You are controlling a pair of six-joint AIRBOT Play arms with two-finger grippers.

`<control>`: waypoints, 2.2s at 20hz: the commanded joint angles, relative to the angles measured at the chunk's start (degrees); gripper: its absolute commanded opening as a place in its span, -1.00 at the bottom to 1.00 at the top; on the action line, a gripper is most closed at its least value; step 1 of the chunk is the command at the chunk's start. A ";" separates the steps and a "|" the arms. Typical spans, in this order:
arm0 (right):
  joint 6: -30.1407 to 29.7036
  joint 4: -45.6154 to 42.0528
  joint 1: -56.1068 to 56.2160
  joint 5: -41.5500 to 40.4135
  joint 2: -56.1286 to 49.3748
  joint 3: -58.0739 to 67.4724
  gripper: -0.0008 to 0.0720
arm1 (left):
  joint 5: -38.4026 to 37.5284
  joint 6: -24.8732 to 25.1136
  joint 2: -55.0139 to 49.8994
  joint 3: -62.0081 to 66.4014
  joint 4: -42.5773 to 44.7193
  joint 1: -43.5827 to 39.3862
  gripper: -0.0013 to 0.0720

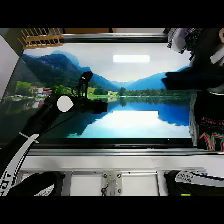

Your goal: Fold the clothes and pants, and hang the long-sleeved shirts on hangers.

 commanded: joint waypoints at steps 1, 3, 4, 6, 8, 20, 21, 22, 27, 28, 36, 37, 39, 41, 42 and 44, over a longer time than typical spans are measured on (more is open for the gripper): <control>2.73 0.85 -8.31 0.72 2.75 1.84 -0.90 | -0.02 -0.02 0.00 0.02 0.02 -0.02 -0.94; 2.75 0.52 -11.08 0.72 4.92 1.84 -0.90 | -0.02 -0.02 0.00 0.02 0.04 -0.02 -0.94; 2.78 -0.28 -12.20 0.72 6.01 1.84 -0.90 | -0.02 -0.02 0.00 0.00 0.04 -0.02 -0.94; 3.48 -5.66 -13.75 1.86 8.28 1.77 -0.90 | -0.02 -0.02 0.00 0.00 0.04 -0.02 -0.94; 5.68 -16.52 -13.99 4.68 10.36 1.14 -0.90 | -0.02 -0.02 0.00 0.00 0.04 -0.02 -0.94; 7.65 -41.35 -14.05 10.19 21.11 -26.77 -0.90 | -0.04 0.00 0.00 0.00 0.09 -0.02 -0.94; 7.63 -41.38 -14.05 10.16 21.03 -27.98 -0.90 | -0.04 0.00 0.00 0.00 0.09 -0.02 -0.94; 7.63 -41.38 -14.05 10.14 20.94 -28.89 -0.90 | -0.04 0.00 0.00 0.00 0.15 -0.02 -0.94; 6.73 -41.57 -14.05 8.98 20.94 -30.05 -0.23 | -0.04 0.00 0.00 0.00 0.48 -0.02 -0.94; 5.29 -41.55 -14.05 8.15 21.00 -29.94 0.83 | -0.04 0.00 0.00 0.00 0.48 -0.02 -0.94; -12.92 -7.74 -3.08 -4.57 27.23 -23.89 0.92 | 0.00 -0.02 0.00 0.00 0.44 -0.02 -0.94; -15.91 -3.21 0.61 -3.50 27.82 -23.89 0.92 | -0.02 -0.02 0.00 0.00 0.44 -0.02 -0.94; -18.99 0.33 9.97 -0.63 28.13 -23.89 0.92 | -0.02 -0.02 0.00 0.00 0.44 -0.02 -0.94; -20.06 0.24 18.49 0.28 27.98 -23.93 0.92 | -0.02 -0.04 0.00 0.00 0.44 -0.02 -0.94; -20.06 0.26 22.51 0.20 27.89 -23.93 0.92 | 0.02 -0.02 0.00 0.00 0.42 -0.02 -0.94; -20.06 0.04 28.20 0.20 27.71 -23.93 0.91 | 0.02 -0.02 0.00 0.00 0.35 -0.02 -0.94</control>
